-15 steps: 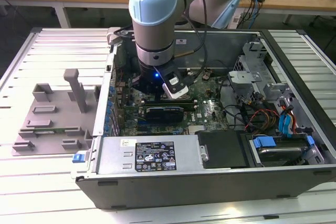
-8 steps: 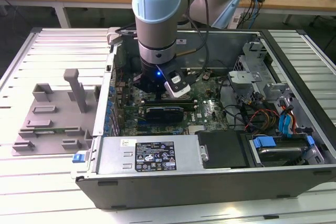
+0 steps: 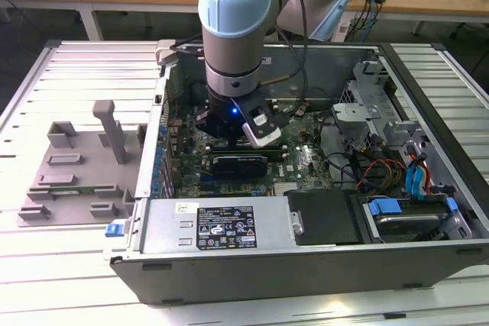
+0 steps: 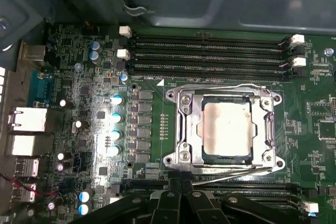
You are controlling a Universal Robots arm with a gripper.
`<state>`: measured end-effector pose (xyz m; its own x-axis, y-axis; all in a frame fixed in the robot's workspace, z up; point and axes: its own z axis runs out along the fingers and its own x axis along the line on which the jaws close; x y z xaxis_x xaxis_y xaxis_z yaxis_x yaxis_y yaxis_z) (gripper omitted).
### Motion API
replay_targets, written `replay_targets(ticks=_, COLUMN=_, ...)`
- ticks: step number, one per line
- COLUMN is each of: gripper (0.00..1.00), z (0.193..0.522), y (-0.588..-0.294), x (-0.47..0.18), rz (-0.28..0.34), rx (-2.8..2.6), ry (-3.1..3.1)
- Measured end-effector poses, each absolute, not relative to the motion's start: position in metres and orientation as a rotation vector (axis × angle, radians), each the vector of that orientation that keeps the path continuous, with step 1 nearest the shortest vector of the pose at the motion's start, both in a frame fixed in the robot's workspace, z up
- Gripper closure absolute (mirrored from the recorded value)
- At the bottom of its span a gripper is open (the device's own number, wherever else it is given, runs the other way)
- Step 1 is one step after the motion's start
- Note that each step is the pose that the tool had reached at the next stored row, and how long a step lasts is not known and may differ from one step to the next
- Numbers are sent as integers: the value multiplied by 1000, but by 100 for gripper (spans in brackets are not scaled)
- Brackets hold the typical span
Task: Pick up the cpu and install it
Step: 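Install the second cpu locking lever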
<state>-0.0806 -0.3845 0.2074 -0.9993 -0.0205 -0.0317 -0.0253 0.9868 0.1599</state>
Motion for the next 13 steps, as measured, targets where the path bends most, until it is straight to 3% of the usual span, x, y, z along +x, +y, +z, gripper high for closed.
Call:
replay_targets(ticks=6, gripper=89, z=202, y=-386, x=-81, rz=357, rx=-34, ry=3090)
replay_targets(ticks=13, gripper=89, z=197, y=-386, x=-85, rz=381, rx=-34, ry=3087)
